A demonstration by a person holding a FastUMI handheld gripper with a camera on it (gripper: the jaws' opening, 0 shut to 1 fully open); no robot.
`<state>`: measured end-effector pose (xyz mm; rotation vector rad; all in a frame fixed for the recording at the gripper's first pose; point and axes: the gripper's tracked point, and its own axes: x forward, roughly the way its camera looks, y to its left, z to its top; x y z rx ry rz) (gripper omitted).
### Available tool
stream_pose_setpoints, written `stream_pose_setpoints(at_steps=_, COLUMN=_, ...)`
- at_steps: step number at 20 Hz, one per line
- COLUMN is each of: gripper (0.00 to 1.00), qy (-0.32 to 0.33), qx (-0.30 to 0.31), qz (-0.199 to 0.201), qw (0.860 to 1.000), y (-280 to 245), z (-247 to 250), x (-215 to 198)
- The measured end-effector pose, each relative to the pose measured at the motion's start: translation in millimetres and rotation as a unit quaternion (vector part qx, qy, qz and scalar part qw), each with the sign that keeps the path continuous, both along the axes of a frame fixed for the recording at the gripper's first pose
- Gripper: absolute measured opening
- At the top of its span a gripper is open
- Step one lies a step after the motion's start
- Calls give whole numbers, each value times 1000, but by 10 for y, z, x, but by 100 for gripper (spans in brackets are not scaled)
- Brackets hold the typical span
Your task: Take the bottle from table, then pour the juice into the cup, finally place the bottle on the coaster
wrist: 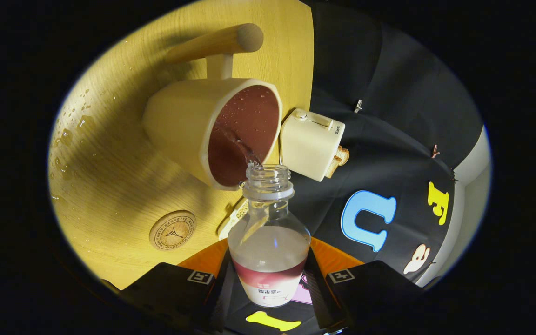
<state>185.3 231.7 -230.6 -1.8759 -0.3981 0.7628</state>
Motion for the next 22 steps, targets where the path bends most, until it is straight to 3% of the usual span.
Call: stream_pose_setpoints(at_steps=22, gripper=74, qy=-59, qx=-65, qz=73, qw=993, y=130, z=299, x=31)
